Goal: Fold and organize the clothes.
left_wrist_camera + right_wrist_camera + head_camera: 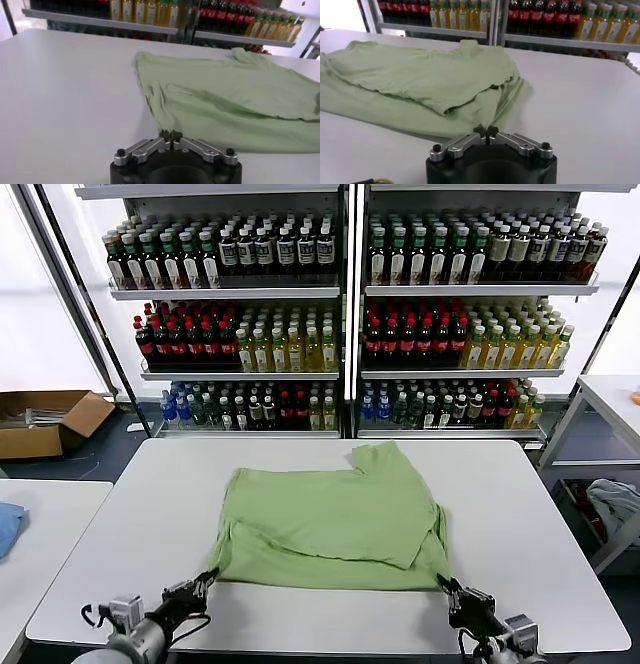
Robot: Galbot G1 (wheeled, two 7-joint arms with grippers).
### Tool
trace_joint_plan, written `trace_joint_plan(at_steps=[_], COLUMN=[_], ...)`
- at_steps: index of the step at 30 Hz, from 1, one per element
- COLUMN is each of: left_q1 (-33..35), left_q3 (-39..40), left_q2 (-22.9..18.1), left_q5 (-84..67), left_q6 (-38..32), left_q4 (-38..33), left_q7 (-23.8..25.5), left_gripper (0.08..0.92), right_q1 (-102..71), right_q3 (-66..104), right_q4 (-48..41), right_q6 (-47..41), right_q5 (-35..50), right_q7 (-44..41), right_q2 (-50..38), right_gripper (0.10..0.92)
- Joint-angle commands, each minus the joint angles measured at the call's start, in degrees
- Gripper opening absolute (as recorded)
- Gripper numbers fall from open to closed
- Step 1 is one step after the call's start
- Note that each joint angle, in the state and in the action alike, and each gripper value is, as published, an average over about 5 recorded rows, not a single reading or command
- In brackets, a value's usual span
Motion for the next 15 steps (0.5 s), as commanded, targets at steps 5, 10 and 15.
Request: trace_joint_plan(at_steps=[5, 10, 15], left_q1=[15.85, 13.82, 11.69], left_q3=[-6.49, -8.26, -10.54], left_q2=[-1.73, -0.08, 3.01], left_q5=[4.22, 3.36, 2.65], left_q6=[-0.05, -0.05, -0.01], left_q4=[-9.14, -9.91, -11.00], left_q7=[0.36, 0.94, 1.06], left_gripper=[0.099, 0.162, 0.309], right_q1=[-11.58, -8.85, -3.78], right_q3=[1.48, 1.53, 5.23], right_q4=[8.08, 8.14, 6.62], right_q6=[-0.77, -1.20, 0.24], right_q5=[-2.34, -0.03, 7.00], right_q7=[0.72, 2.29, 1.61], right_q2=[0.30, -0.15, -3.82], right_gripper=[0.121, 0.203, 0.350])
